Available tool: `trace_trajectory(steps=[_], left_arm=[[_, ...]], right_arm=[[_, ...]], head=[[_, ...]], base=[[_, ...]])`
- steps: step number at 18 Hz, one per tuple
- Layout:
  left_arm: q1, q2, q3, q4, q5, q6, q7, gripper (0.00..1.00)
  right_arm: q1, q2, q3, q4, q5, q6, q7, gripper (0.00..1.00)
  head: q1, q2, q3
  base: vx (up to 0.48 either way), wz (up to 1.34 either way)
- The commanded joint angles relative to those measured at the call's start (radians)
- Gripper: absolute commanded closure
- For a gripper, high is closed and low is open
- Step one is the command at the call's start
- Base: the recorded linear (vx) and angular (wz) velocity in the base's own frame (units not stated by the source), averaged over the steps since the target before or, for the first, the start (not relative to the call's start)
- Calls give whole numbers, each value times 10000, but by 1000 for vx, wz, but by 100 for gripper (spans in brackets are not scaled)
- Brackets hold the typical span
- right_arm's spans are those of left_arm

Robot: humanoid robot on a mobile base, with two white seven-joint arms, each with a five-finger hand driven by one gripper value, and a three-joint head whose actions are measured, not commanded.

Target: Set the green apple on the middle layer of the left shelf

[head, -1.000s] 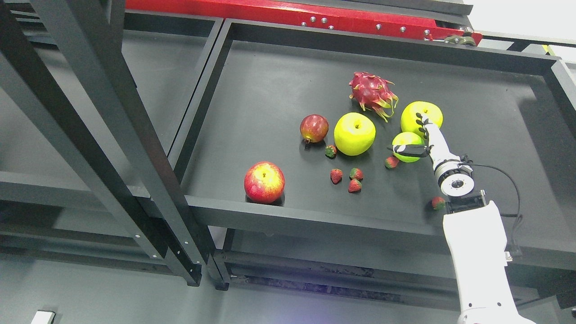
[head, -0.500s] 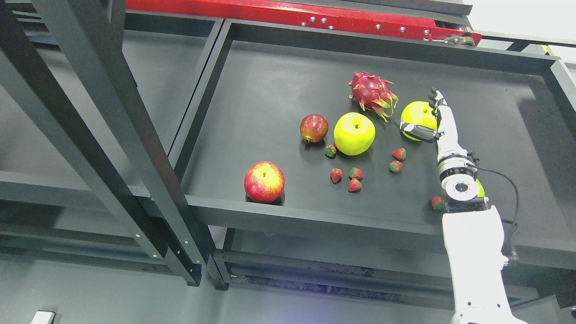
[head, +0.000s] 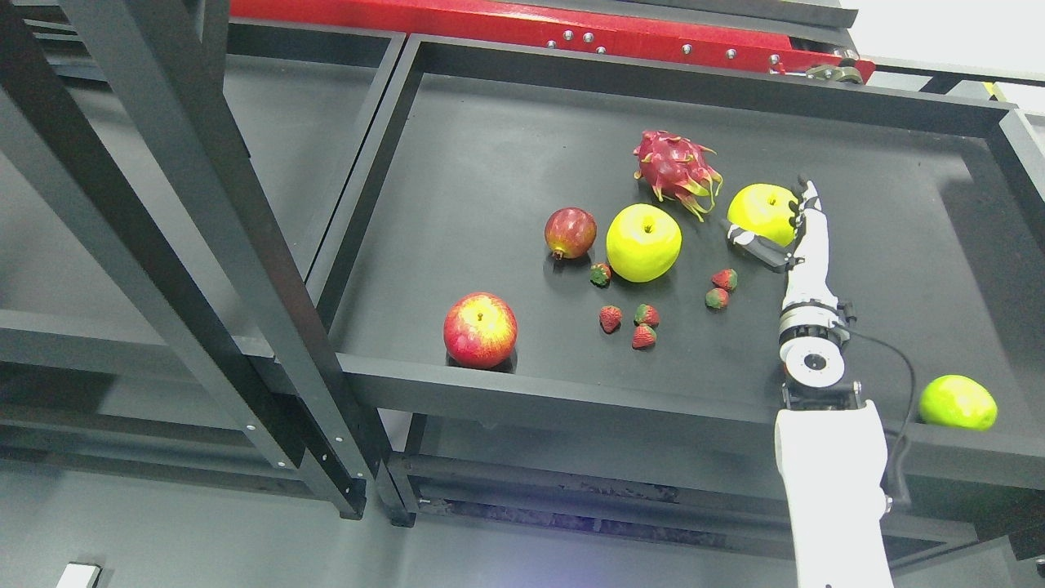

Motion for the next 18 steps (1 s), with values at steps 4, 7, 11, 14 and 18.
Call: trace_trajectory(steps=[4, 7, 11, 14, 18], left_arm=[[0, 175, 0, 0, 0, -6, 2, 0], [0, 175, 0, 0, 0, -6, -13, 0], [0, 175, 0, 0, 0, -6, 2, 0], [0, 175, 0, 0, 0, -6, 2, 0], [0, 175, 0, 0, 0, -6, -13, 0]], right_arm=[[1487, 205, 77, -2435, -246, -37, 77, 0], [1441, 205, 46, -2435, -246, -6, 92, 0], [1441, 205, 46, -2435, -246, 25, 92, 0], [1380, 205, 31, -2435, -246, 55, 92, 0], [1364, 205, 31, -2420, -276, 56, 123, 0]], head=[[0, 0, 0], [0, 0, 0], [0, 0, 0], [0, 0, 0], [0, 0, 0]], base=[[0, 0], [0, 0], [0, 0], [0, 0], [0, 0]])
